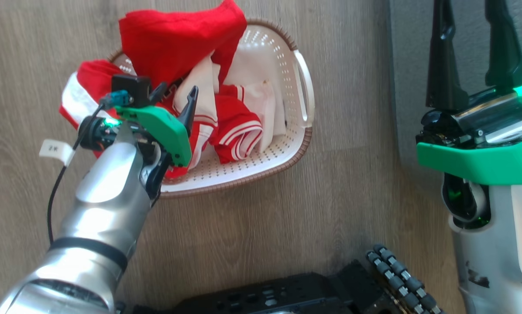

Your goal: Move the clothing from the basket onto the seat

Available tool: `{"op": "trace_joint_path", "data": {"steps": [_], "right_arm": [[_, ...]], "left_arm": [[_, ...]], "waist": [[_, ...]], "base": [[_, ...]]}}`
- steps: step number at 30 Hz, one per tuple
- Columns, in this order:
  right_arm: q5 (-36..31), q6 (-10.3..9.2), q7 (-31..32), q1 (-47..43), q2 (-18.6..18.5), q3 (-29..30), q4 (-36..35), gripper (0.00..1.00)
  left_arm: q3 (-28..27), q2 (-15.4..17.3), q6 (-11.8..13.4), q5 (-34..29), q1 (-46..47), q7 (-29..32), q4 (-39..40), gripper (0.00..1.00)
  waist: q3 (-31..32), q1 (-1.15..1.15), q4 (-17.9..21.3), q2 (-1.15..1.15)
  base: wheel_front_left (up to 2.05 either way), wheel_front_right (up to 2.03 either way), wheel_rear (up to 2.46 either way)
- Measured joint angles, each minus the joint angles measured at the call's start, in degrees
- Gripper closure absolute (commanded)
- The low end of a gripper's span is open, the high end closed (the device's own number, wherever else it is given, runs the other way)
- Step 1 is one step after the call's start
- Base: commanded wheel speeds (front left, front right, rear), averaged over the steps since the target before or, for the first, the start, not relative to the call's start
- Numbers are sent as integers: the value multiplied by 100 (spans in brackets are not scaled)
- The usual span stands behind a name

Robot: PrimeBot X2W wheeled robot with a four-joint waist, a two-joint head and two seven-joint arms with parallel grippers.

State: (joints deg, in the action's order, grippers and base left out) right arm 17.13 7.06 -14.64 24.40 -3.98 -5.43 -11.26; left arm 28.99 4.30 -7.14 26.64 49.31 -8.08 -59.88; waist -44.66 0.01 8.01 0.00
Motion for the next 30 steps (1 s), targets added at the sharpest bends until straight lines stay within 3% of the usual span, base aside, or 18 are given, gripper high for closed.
{"op": "trace_joint_path", "data": {"steps": [15,26,30], "right_arm": [[-29,1,-1,268,20,-76,-361,0],[-44,1,-1,307,24,-127,-416,0],[-43,1,-1,311,27,-171,-419,0]], "left_arm": [[564,-158,0,297,779,419,-900,0],[1181,-175,-1,624,909,1829,-1035,0],[1367,-168,-1,701,920,2020,-1035,0]], "waist": [[-702,0,112,1],[-944,0,225,0],[-1014,0,281,1]], "base": [[0,0,0],[0,0,0],[0,0,0]]}}
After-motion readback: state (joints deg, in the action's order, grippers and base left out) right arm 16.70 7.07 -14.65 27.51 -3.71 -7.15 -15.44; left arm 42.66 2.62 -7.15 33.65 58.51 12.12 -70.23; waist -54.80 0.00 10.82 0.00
